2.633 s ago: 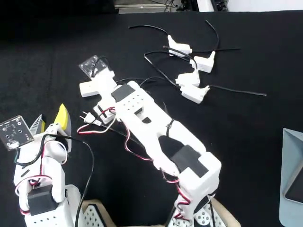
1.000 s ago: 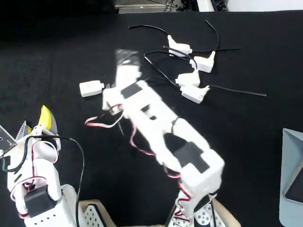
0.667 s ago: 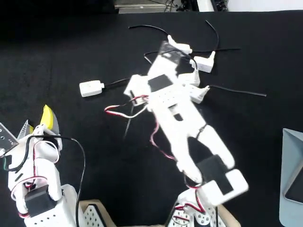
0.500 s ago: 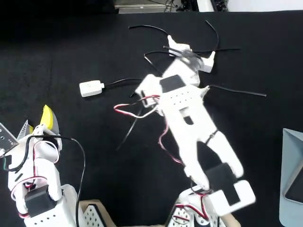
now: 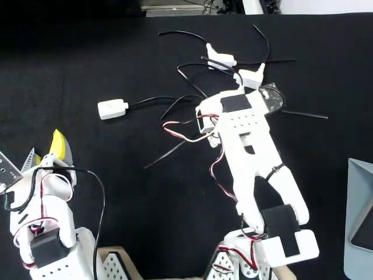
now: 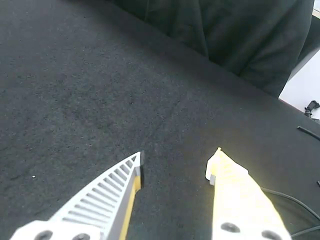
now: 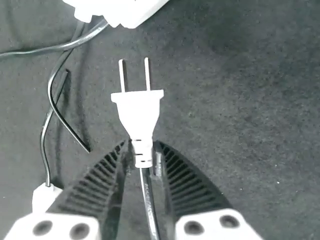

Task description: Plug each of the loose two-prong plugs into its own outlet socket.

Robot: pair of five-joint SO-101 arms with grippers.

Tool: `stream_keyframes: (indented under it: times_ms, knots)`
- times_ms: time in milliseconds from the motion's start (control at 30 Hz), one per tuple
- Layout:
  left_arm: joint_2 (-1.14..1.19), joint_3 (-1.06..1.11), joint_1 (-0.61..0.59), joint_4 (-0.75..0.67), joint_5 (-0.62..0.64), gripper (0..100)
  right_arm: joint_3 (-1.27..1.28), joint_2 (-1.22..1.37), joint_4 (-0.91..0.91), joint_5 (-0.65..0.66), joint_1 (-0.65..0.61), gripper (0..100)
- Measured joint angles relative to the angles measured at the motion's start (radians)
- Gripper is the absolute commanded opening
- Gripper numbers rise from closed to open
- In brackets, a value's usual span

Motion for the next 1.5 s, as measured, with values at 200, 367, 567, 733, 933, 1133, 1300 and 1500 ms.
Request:
stream_keyframes:
  times_ms: [200,367,567,733,933,1133,1300,1500]
  knots:
    - [0.0,0.0,0.0,0.0,0.0,23,0.0,0.0,-0.046,0.0,0.0,1.2]
    - [0.0,0.0,0.0,0.0,0.0,23,0.0,0.0,-0.055,-0.005,0.0,1.3]
    - [0.0,0.0,0.0,0.0,0.0,23,0.0,0.0,-0.043,-0.043,0.005,1.5]
    - [0.0,0.0,0.0,0.0,0.0,23,0.0,0.0,0.005,-0.054,0.003,15.0]
    - [0.0,0.0,0.0,0.0,0.0,23,0.0,0.0,0.049,-0.054,0.003,20.6]
    - [0.0,0.0,0.0,0.0,0.0,23,0.0,0.0,0.049,-0.031,0.003,20.6]
    - [0.0,0.0,0.0,0.0,0.0,23,0.0,0.0,0.049,0.204,0.009,20.4]
    - [0.0,0.0,0.0,0.0,0.0,23,0.0,0.0,0.052,0.43,0.032,8.9]
